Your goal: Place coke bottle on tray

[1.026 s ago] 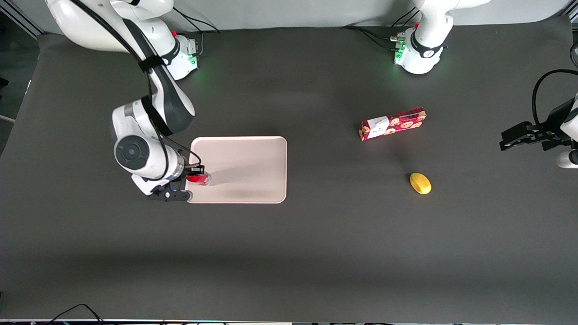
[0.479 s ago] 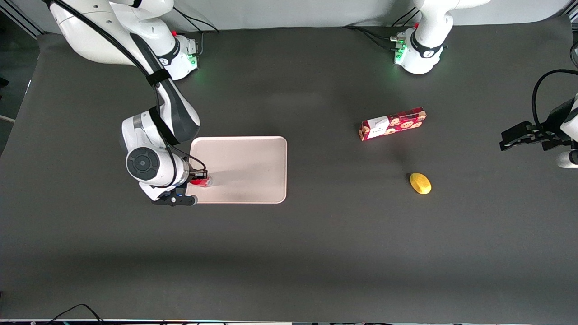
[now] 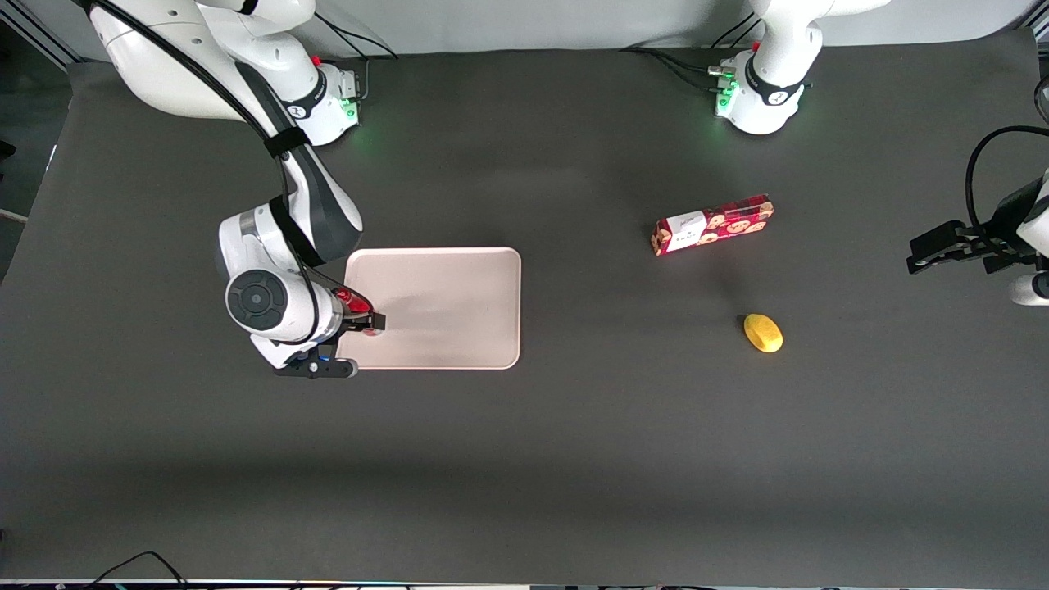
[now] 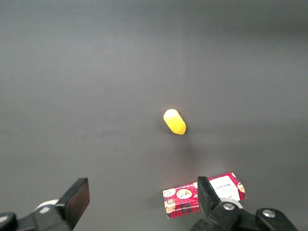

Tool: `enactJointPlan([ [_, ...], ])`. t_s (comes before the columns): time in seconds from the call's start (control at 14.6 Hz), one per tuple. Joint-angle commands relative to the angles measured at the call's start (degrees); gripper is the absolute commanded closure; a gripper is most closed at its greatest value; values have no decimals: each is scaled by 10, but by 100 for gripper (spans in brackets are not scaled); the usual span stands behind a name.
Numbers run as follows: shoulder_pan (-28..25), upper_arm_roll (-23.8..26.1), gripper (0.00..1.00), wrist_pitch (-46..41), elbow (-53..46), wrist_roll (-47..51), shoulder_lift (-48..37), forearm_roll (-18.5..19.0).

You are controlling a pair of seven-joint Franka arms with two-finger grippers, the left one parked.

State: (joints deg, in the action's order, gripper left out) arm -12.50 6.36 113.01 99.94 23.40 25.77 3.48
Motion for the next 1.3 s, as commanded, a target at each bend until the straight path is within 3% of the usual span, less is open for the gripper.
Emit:
enactJointPlan([
  [0.0,0,-4,0,-73,-76,10,-25,11],
  [0.21,6,-8,0,-136,-120,-25,-79,11],
  [0.41,8,-59,0,-165,-107,-164,-160,3],
  [0.68,17,-108,0,-170,-31,-178,-257,-24],
  [1.23,24,-142,0,-171,-34,-169,-248,-23],
])
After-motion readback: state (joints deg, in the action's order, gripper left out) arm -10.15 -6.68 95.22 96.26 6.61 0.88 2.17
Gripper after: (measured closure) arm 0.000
